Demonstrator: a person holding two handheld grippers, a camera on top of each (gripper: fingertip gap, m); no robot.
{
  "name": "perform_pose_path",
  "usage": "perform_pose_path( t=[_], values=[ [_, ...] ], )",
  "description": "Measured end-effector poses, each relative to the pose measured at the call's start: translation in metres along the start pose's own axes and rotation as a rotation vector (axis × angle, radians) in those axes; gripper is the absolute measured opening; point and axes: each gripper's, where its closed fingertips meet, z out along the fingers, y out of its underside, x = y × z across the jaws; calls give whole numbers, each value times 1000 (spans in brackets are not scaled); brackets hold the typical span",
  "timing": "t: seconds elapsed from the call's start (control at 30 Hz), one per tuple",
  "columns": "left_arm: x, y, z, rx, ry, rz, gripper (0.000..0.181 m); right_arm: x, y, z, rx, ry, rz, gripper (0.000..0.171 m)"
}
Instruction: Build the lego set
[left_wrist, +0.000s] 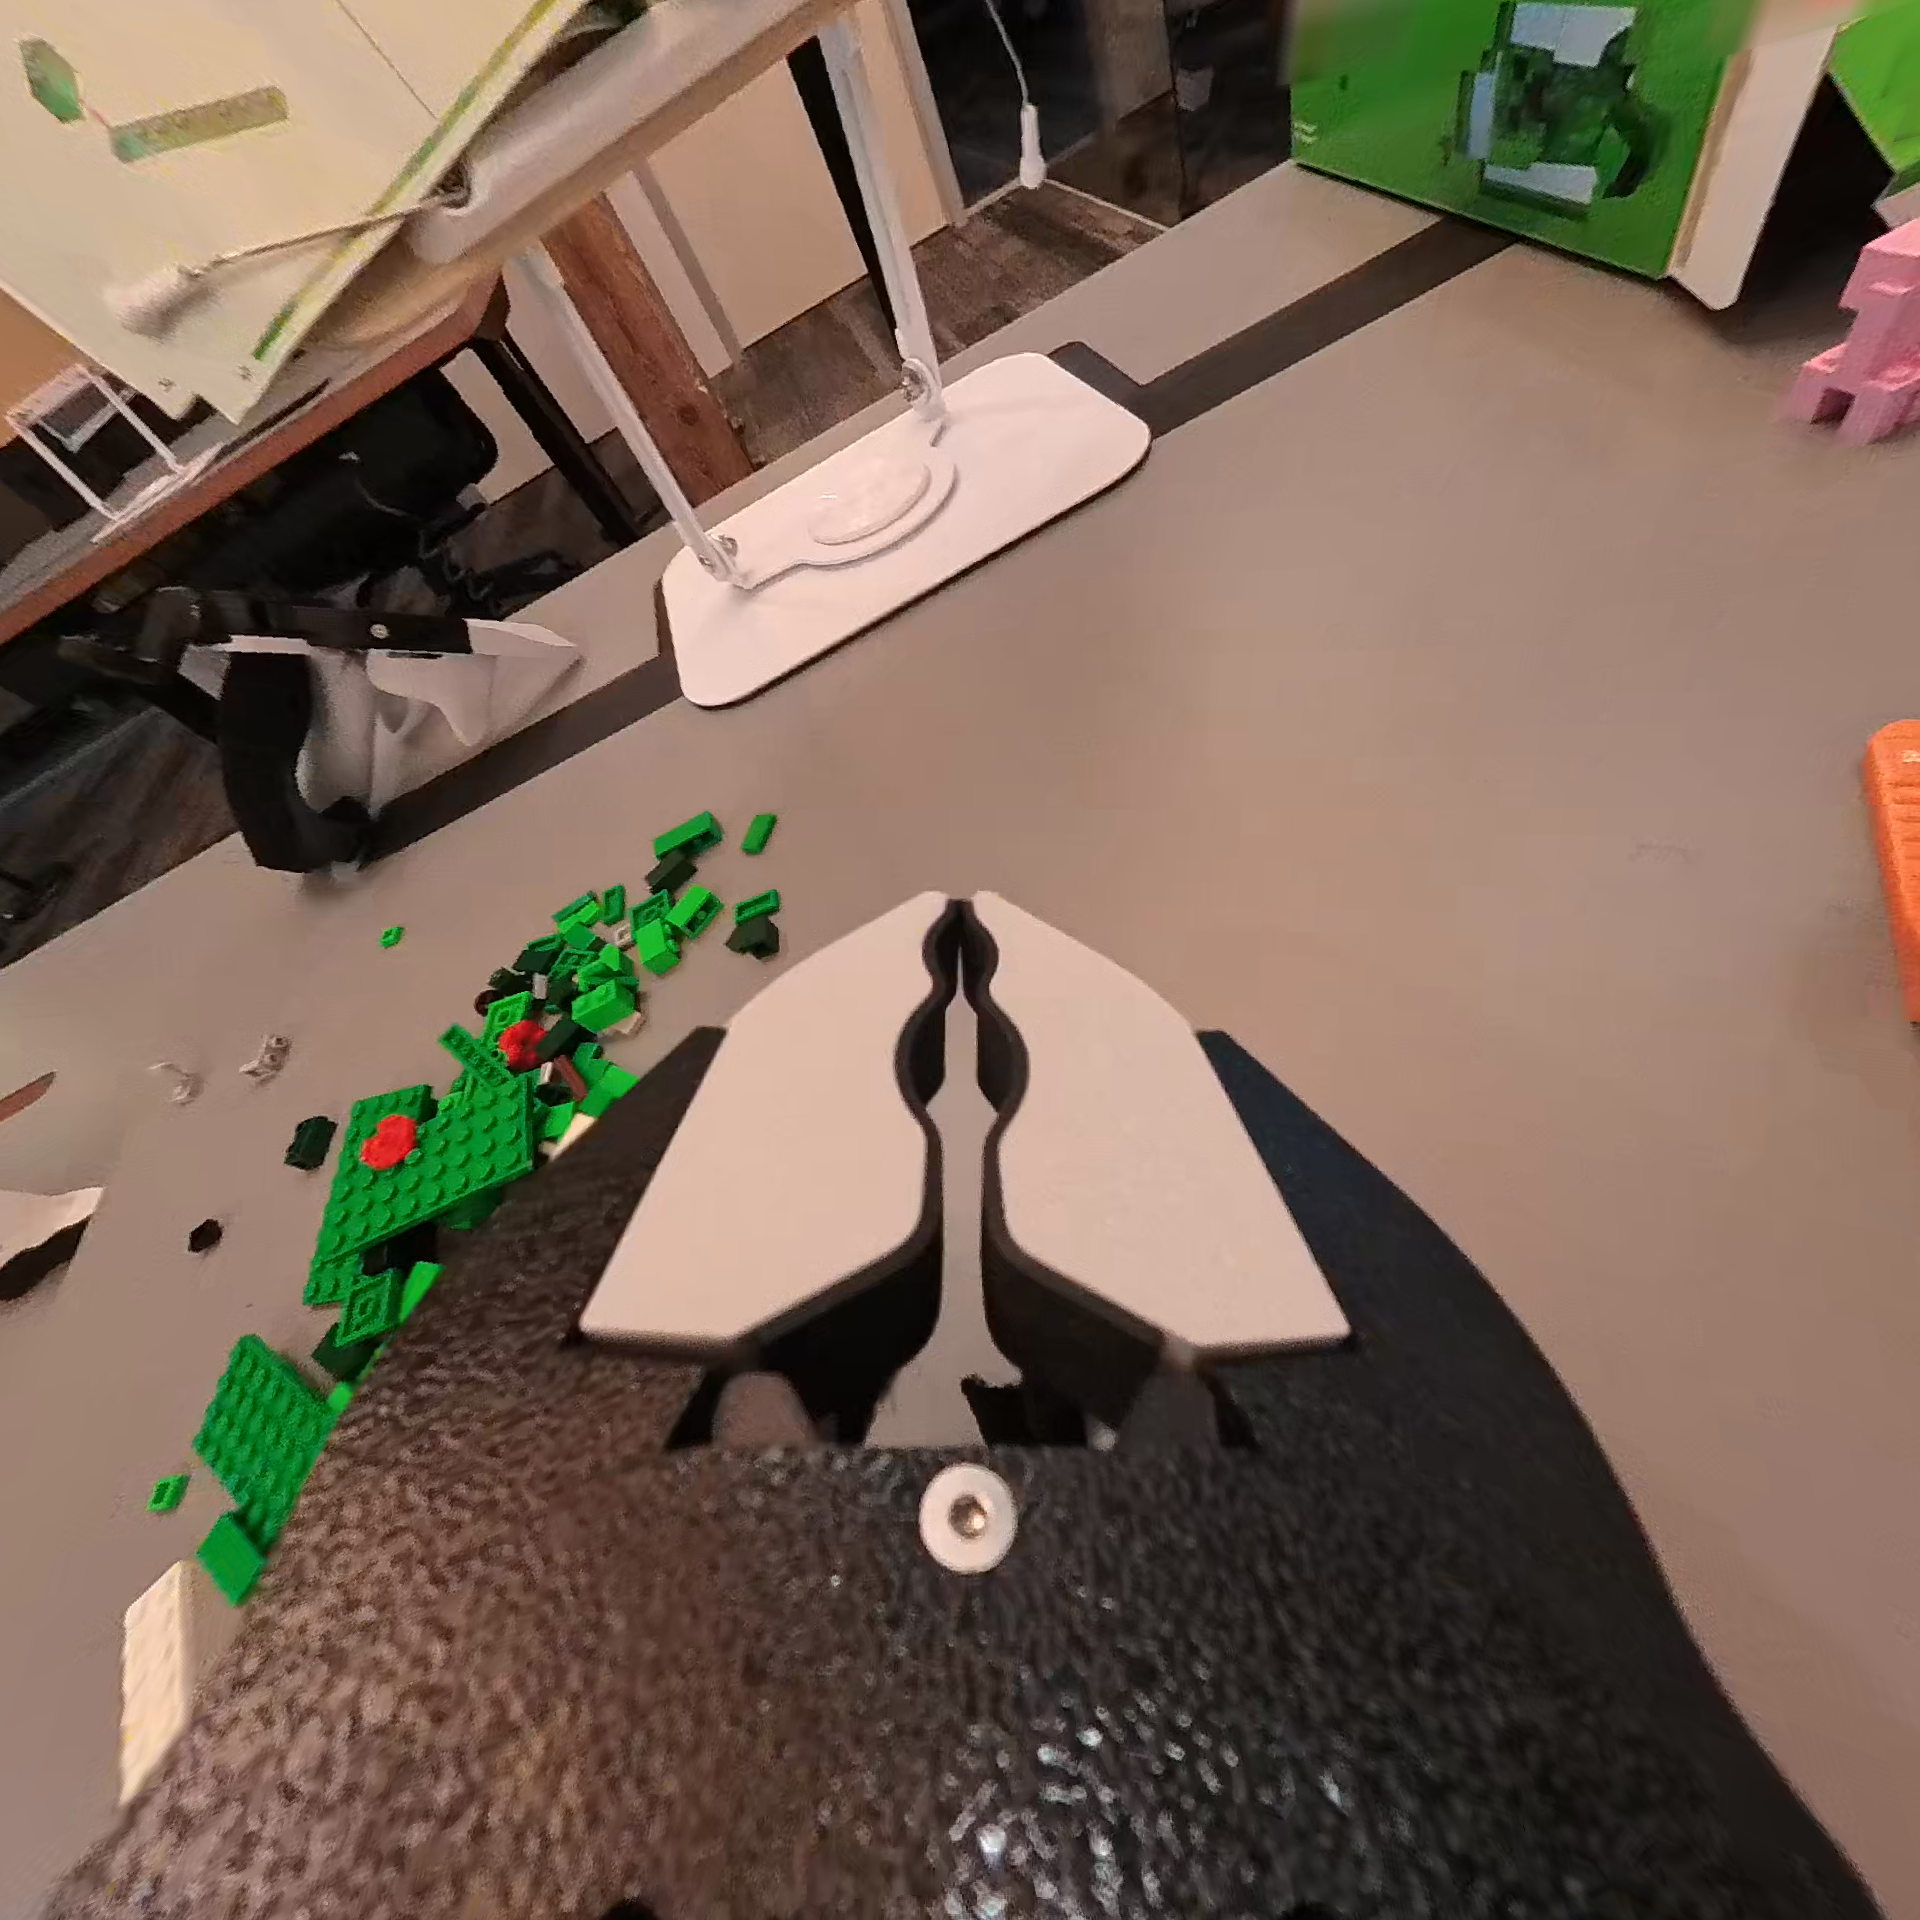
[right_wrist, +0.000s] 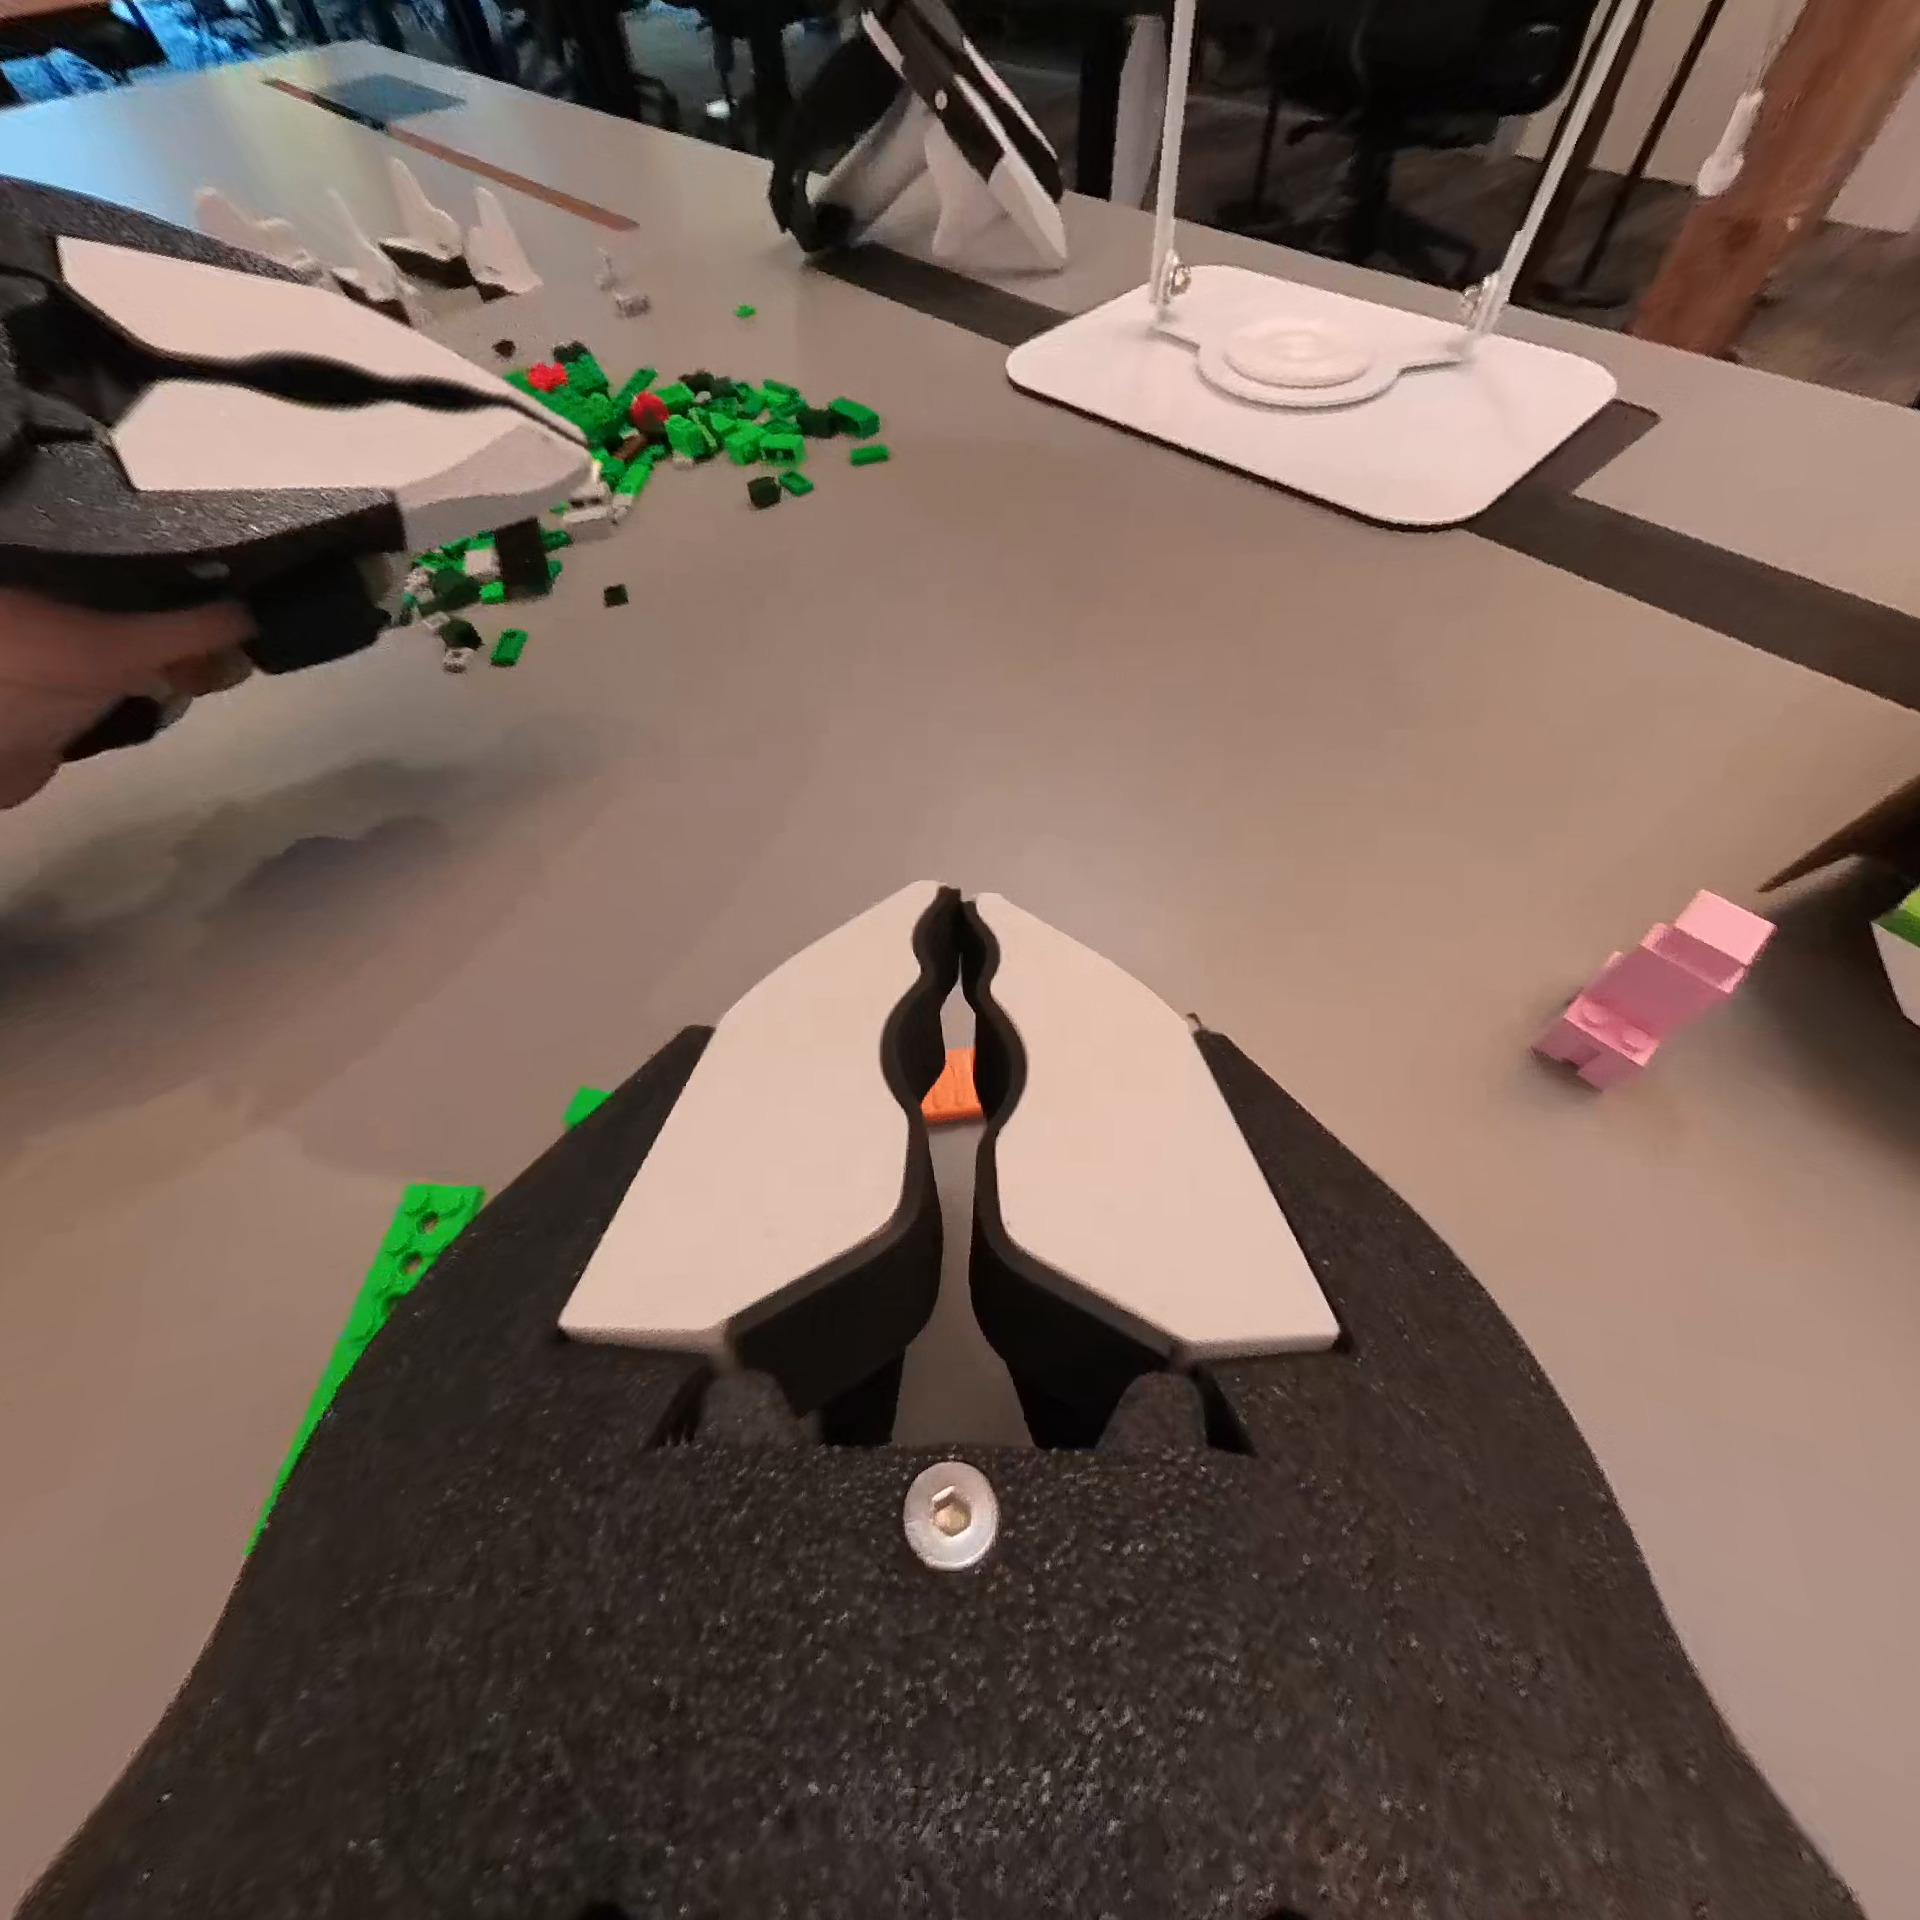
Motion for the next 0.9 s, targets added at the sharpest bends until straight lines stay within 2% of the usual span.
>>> perform_pose_path(
  t=[0.17, 0.37, 0.6, 0.8, 0.9],
  values=[
    [5, 3, 2, -12, 11, 25, 0, 9, 13, 3, -69, 45, -7, 0],
    [12, 7, 5, -25, 21, 50, 0, 21, 6, -1, -18, 154, -61, 0],
    [13, 12, 8, -40, 36, 38, 0, 29, 5, -3, -14, 223, -61, 12],
    [18, 14, 9, -44, 60, 43, 0, 55, 9, -10, -53, 458, -103, 21],
    [26, 14, 8, -40, 100, 63, 0, 60, 11, -12, -75, 516, -143, 22]
  ],
)
